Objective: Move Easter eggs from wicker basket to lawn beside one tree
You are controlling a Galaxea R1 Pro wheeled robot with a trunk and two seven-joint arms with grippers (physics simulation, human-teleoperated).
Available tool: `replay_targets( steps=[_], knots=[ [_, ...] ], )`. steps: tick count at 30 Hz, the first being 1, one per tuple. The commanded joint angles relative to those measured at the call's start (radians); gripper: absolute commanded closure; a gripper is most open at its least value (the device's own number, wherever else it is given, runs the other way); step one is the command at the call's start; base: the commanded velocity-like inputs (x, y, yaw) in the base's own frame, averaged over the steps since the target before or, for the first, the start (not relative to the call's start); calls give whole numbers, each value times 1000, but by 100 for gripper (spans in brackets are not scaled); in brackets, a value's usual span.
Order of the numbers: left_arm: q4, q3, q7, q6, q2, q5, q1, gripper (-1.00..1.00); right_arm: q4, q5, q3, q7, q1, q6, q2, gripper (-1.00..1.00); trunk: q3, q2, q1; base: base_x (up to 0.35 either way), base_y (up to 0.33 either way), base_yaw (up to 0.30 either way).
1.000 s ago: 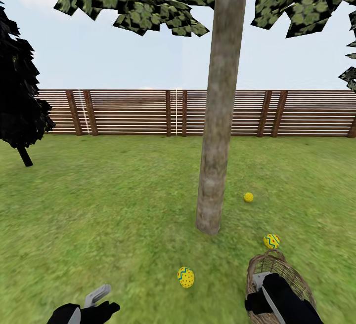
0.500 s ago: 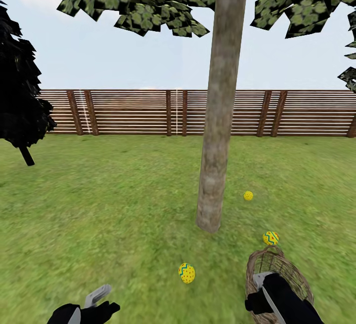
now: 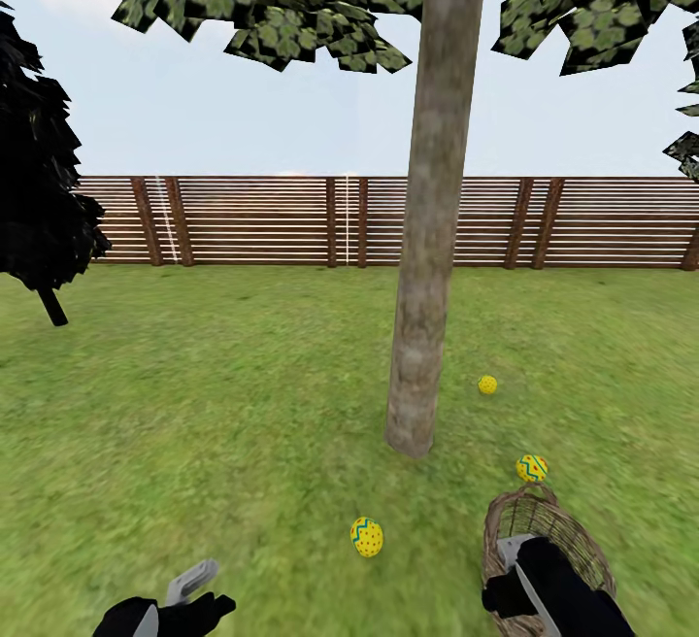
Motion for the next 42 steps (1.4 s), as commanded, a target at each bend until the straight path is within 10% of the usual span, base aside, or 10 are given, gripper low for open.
replay_targets(
  steps=[1, 11, 20, 28, 35, 42],
  knots=[
    [0, 6, -3, 9, -1, 2, 0, -100, 10, 14, 7, 8, 0, 3, -1, -100, 0, -1, 0, 0, 0, 0],
    [226, 5, -2, -7, 16, -71, -1, -100, 364, 11, 1, -2, 0, -275, 0, -100, 0, -1, 0, 0, 0, 0],
    [460, 6, 3, -246, 67, -96, 0, -100, 522, 5, 1, -61, 0, -404, 0, -100, 0, -1, 0, 0, 0, 0],
    [508, 5, 3, -263, 83, -98, 12, -100, 639, -3, 3, -82, 0, -500, 7, -100, 0, -1, 0, 0, 0, 0],
    [510, 5, 3, -270, 93, -98, 48, -100, 787, -134, 4, -133, 5, -657, 15, -100, -1, -1, 0, 0, 0, 0],
    [511, 5, 3, -276, 101, -101, 54, -100, 795, -154, 4, -143, 56, -673, 32, -100, -8, -1, 0, 0, 0, 0]
  ],
)
